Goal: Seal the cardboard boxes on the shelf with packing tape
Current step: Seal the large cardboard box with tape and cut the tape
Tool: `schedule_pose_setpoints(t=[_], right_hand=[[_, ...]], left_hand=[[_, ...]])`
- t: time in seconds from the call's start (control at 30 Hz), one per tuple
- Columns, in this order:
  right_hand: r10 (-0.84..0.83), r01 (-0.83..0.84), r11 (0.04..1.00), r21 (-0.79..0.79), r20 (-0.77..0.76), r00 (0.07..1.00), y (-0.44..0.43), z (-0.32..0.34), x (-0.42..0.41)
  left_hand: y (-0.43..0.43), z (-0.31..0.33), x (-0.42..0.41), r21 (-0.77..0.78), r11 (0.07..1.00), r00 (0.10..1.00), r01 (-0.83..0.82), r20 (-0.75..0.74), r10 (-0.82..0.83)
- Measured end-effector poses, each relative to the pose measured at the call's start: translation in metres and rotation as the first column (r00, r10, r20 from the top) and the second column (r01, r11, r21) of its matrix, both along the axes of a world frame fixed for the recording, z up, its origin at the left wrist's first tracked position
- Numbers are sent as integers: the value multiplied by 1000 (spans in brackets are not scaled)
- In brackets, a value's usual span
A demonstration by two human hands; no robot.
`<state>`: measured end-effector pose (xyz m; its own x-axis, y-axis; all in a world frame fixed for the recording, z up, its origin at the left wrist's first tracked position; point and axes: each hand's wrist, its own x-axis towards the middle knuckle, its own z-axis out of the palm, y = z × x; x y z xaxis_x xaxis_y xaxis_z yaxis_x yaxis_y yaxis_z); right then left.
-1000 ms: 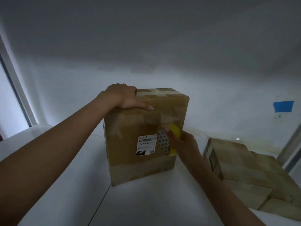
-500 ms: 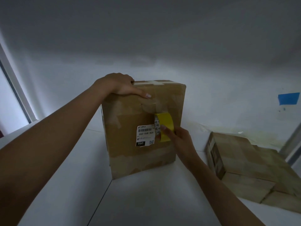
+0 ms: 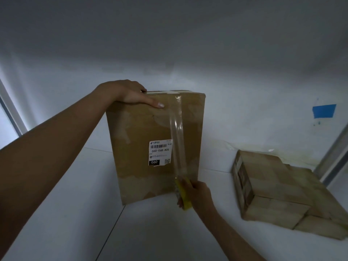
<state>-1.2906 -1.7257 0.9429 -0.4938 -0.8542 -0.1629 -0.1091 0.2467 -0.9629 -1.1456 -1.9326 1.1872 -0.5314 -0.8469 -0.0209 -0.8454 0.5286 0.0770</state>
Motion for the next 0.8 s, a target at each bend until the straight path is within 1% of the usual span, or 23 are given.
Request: schedule_pose_setpoints(t=[0.2,0.3,0.37,0.47,0.5,0.57,0.6,0.67,0.73,0.8], right_hand=[[1,0,1000,-8,54,999,-5,-10,3],[8,-8,1000,6,46,999,-6,-10,3],[18,-19,1000,18,35,999,-6,-12,2],[36,-36,999,28,10,999,-4,-16,2],[41,-41,999,25,6,999,-3,-17,3],[55,-55,998,25,1,998,-1,-20,6],[65,-66,997,27,7,998,0,-21,8],[83,-84,996,17,32,996,3,-22,13],[96,-97,995,26,30,995,7,-24,17],[98,-100,994,38,44,994,11,-25,18]], left_hand=[[2,-2,1,0,1000,999,6,-31,-6],[6,-2,2,-11,1000,999,7,-46,-7],[4,-1,6,33,999,999,28,-38,-27],[-1,5,20,163,983,996,84,-33,-80],[-1,7,25,182,977,994,107,-25,-104],[1,6,32,175,974,990,141,-25,-138],[3,4,35,147,978,989,148,-40,-144],[7,-4,42,63,986,984,153,-102,-146],[11,-15,54,-9,988,960,156,-235,-153],[12,-26,72,-61,982,901,177,-392,-186]])
